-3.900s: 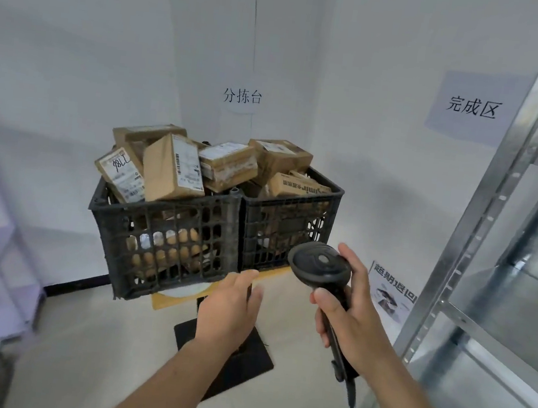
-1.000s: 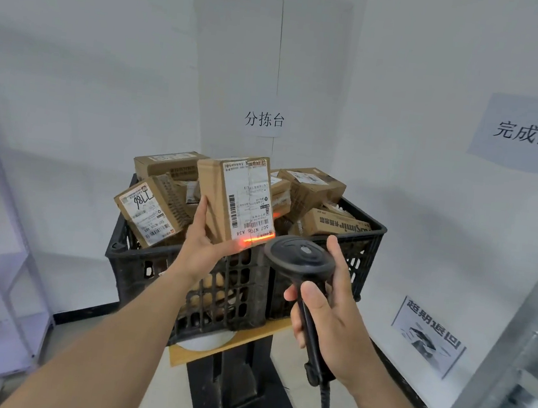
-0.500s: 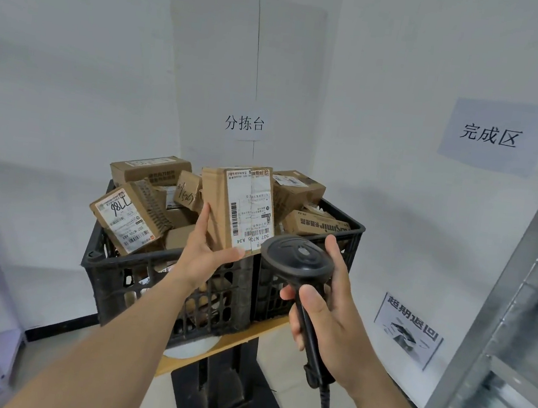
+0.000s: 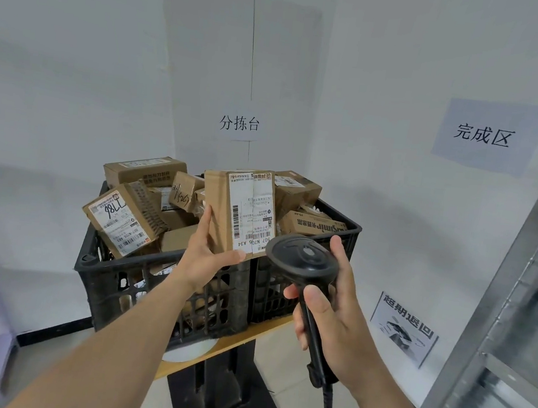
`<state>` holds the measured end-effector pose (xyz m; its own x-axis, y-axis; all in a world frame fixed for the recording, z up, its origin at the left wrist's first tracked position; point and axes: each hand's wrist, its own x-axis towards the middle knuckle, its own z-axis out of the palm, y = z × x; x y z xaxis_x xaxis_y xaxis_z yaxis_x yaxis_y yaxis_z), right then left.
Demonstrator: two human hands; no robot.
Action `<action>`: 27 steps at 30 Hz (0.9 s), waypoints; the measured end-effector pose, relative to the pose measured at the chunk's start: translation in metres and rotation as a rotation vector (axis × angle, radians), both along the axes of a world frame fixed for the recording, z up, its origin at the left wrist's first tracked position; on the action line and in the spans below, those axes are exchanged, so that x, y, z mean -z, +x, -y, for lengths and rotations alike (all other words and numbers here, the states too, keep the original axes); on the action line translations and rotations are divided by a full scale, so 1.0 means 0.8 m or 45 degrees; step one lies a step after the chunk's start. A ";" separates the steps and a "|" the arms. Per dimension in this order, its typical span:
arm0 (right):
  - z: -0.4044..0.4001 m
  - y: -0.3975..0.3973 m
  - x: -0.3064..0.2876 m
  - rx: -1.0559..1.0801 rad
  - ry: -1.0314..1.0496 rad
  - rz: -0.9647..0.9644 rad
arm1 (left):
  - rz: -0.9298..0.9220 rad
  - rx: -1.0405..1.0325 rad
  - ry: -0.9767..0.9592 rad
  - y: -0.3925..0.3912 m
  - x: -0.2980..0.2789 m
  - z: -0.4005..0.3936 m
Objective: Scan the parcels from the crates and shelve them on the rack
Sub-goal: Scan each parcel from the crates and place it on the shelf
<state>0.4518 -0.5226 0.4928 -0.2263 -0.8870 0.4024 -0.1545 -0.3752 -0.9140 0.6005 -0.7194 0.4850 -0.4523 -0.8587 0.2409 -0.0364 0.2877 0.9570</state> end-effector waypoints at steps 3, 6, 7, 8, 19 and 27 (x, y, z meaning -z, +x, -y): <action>-0.001 0.003 -0.003 -0.010 -0.013 -0.076 | 0.055 0.034 0.007 0.002 0.003 0.007; -0.006 0.005 -0.007 -0.042 0.018 -0.167 | 0.178 0.104 0.033 0.007 -0.006 0.014; -0.009 0.004 -0.008 -0.056 0.036 -0.194 | 0.219 0.127 0.035 0.009 -0.012 0.019; -0.012 0.003 -0.009 -0.066 0.048 -0.225 | 0.267 0.145 0.035 0.012 -0.019 0.023; -0.025 -0.003 -0.007 -0.006 0.011 -0.230 | 0.881 0.276 -0.154 0.021 -0.072 0.053; -0.024 -0.008 -0.002 -0.006 0.014 -0.126 | 0.961 0.311 -0.160 0.017 -0.069 0.050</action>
<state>0.4454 -0.5035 0.4944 -0.1818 -0.8924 0.4130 -0.2425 -0.3663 -0.8983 0.6139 -0.7595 0.5401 -0.7035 -0.7010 -0.1165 -0.5828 0.4753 0.6592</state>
